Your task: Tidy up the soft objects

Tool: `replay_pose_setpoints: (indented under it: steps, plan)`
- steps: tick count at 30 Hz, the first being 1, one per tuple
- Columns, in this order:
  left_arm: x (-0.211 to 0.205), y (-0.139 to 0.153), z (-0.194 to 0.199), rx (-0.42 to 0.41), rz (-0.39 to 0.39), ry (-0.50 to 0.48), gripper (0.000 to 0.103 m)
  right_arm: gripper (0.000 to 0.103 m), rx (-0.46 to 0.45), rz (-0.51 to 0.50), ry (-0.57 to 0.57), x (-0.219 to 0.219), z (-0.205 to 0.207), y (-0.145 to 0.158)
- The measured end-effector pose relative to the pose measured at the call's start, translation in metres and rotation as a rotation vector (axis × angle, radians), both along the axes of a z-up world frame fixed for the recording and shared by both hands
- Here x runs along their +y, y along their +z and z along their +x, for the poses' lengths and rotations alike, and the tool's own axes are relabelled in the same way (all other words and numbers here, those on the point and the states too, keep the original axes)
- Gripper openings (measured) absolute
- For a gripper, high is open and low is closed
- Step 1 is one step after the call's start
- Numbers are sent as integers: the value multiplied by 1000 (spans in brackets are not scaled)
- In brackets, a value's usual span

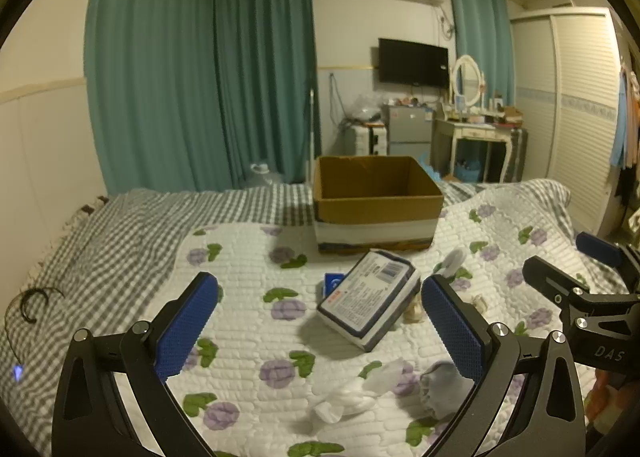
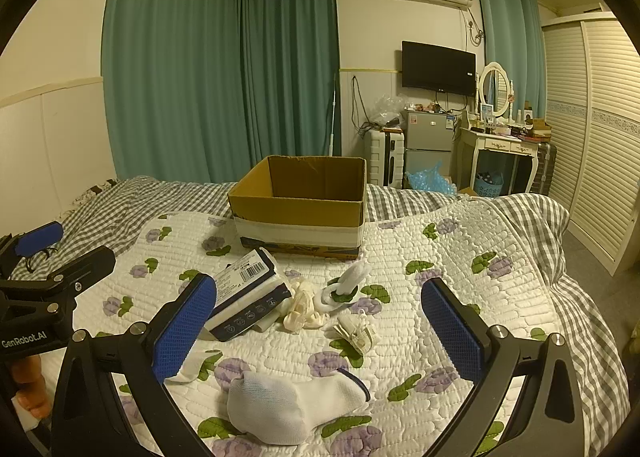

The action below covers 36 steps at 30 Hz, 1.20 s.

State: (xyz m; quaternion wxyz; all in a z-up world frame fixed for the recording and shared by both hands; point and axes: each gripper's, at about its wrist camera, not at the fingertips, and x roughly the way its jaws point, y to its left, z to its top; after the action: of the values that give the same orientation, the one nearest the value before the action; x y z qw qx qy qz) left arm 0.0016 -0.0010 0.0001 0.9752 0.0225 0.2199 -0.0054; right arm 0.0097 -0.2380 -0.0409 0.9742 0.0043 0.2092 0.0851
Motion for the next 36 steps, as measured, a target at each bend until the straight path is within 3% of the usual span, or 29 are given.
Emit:
replay_pose_setpoints:
  steps: [36]
  plan:
    - [2, -8, -2, 19, -3, -6, 103, 103, 26, -25, 6, 6, 4, -4]
